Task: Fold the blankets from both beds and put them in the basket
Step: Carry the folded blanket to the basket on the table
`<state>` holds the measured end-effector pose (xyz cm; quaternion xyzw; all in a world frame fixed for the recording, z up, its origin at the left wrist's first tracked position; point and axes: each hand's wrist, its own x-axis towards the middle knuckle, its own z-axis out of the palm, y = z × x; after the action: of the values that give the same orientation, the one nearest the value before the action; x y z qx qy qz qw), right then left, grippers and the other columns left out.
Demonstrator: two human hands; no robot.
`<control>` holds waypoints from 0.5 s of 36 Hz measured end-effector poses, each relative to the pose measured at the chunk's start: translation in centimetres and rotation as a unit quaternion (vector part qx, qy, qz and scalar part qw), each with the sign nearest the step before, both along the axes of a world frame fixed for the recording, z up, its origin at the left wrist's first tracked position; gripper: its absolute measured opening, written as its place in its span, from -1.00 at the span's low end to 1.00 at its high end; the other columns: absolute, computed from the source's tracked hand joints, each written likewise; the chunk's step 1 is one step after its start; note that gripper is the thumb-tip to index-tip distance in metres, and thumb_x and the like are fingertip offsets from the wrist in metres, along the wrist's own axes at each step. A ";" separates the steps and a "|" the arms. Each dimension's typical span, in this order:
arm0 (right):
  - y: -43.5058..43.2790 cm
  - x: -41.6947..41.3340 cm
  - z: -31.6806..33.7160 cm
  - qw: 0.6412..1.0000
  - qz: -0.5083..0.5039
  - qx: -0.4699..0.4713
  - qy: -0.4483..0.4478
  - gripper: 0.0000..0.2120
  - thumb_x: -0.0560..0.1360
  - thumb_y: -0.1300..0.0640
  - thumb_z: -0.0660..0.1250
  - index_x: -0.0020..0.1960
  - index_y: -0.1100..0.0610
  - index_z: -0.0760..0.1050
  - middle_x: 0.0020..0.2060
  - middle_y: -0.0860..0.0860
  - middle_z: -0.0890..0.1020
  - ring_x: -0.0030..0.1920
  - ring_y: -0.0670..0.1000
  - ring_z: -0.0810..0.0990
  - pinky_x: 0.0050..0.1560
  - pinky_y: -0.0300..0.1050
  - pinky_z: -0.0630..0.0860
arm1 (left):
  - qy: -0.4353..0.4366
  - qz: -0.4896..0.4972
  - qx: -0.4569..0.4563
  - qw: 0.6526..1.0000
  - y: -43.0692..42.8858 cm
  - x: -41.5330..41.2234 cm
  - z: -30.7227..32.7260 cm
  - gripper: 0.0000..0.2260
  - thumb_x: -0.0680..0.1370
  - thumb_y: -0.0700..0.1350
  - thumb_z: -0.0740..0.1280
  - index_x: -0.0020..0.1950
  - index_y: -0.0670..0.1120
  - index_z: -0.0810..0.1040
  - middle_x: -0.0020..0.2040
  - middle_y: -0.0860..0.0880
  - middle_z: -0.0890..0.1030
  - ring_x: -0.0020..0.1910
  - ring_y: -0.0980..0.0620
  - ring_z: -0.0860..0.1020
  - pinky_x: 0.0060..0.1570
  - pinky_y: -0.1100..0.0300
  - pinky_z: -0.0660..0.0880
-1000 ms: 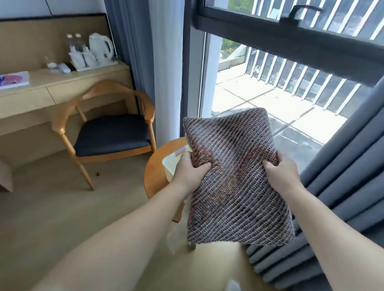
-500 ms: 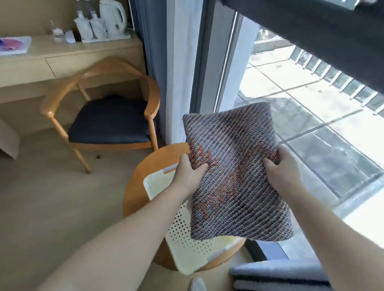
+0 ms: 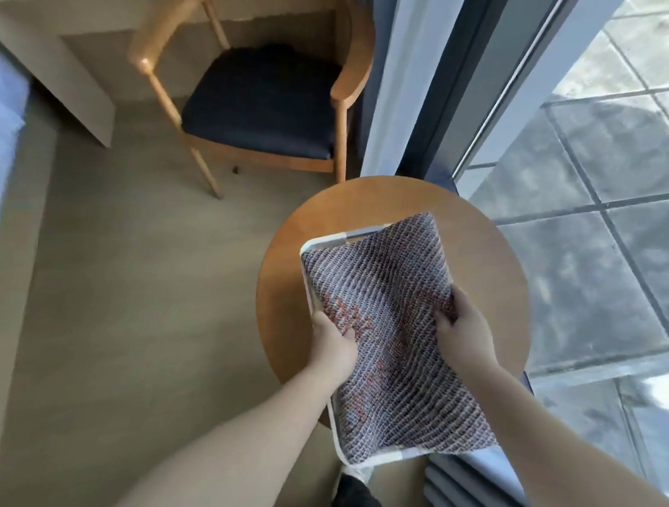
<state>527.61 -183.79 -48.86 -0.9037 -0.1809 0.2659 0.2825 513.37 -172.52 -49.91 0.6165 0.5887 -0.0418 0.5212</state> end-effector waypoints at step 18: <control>4.7 0.7 -7.5 0.920 0.298 -0.197 -0.164 -0.38 0.59 0.22 -0.01 0.57 0.14 -0.20 0.55 0.16 -0.23 0.54 0.16 -0.26 0.51 0.06 -0.10 | 0.162 -0.353 0.270 0.881 0.1 4.5 -6.6 -0.41 0.63 -0.08 -0.02 0.53 -0.20 -0.30 0.54 -0.17 -0.35 0.51 -0.12 -0.35 0.49 -0.02 -0.31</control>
<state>528.26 -179.13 -56.33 -0.8764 -0.4294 0.2163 -0.0267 517.82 -172.43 -56.55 0.8848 0.3969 -0.1618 0.1830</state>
